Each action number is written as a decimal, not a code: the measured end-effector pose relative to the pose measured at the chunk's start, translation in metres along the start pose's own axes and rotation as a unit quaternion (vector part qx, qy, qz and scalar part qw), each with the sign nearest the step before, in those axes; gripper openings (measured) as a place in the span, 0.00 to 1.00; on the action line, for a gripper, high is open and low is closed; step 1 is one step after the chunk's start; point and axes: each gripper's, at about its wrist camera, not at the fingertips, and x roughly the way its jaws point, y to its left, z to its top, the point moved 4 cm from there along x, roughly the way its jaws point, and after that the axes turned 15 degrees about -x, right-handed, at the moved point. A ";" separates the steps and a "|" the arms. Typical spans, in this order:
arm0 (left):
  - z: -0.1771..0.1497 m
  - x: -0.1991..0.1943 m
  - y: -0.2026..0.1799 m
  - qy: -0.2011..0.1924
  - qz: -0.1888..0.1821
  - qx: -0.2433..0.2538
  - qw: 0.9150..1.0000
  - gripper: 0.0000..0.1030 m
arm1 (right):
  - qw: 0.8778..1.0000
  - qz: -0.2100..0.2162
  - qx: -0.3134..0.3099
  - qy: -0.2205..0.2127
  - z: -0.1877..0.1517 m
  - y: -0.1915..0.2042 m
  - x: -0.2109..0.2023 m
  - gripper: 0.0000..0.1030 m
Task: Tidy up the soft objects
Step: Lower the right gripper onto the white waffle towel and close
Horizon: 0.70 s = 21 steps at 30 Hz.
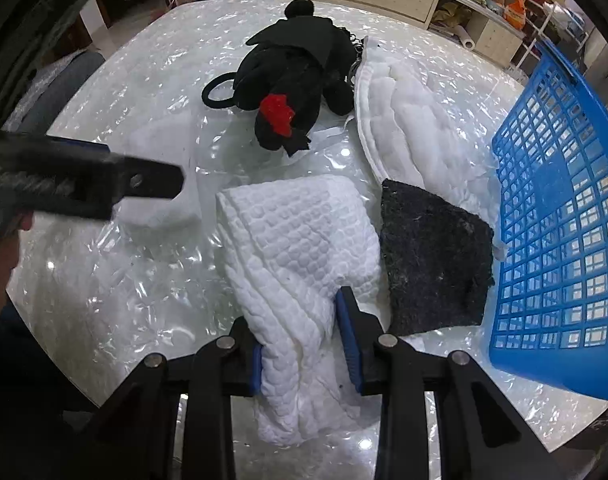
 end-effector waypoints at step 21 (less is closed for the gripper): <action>0.033 0.047 -0.038 0.004 0.118 -0.101 0.988 1.00 | 0.999 0.041 0.023 -0.027 -0.019 -0.032 -0.017 0.29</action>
